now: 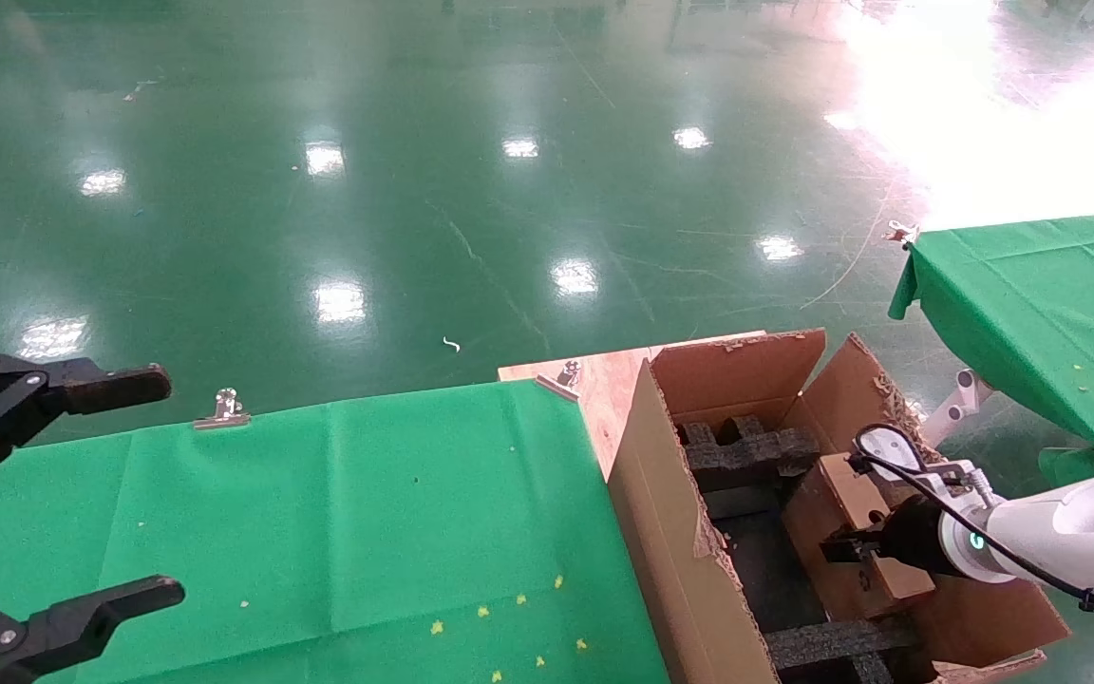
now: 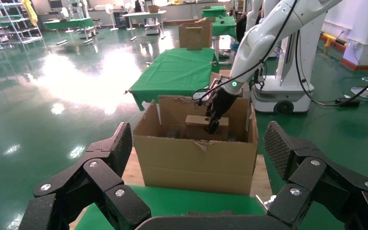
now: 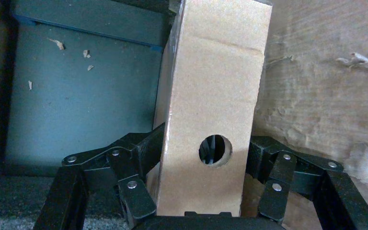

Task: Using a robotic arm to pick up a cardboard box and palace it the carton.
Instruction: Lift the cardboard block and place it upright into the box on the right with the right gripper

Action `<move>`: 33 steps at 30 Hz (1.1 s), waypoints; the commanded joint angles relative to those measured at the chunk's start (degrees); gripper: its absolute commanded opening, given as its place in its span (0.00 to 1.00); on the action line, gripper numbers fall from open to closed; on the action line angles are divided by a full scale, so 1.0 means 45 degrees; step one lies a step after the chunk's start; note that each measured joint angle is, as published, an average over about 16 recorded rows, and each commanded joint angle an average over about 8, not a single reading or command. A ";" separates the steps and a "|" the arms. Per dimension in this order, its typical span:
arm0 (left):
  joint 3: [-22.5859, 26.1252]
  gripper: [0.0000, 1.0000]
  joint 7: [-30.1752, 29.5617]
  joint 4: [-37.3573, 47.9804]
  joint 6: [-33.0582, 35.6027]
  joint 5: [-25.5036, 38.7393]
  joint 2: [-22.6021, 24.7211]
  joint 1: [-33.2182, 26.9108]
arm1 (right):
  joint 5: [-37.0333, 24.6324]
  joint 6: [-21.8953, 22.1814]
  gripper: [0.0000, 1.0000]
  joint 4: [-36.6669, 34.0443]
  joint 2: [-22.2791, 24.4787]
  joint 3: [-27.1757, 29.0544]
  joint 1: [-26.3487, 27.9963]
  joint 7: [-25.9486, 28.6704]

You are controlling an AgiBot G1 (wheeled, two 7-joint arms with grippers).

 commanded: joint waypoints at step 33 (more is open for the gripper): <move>0.0004 1.00 0.0003 0.0006 -0.0002 -0.0003 -0.0002 0.0000 | -0.0130 -0.0027 1.00 0.0159 0.0185 0.0101 0.0301 -0.0073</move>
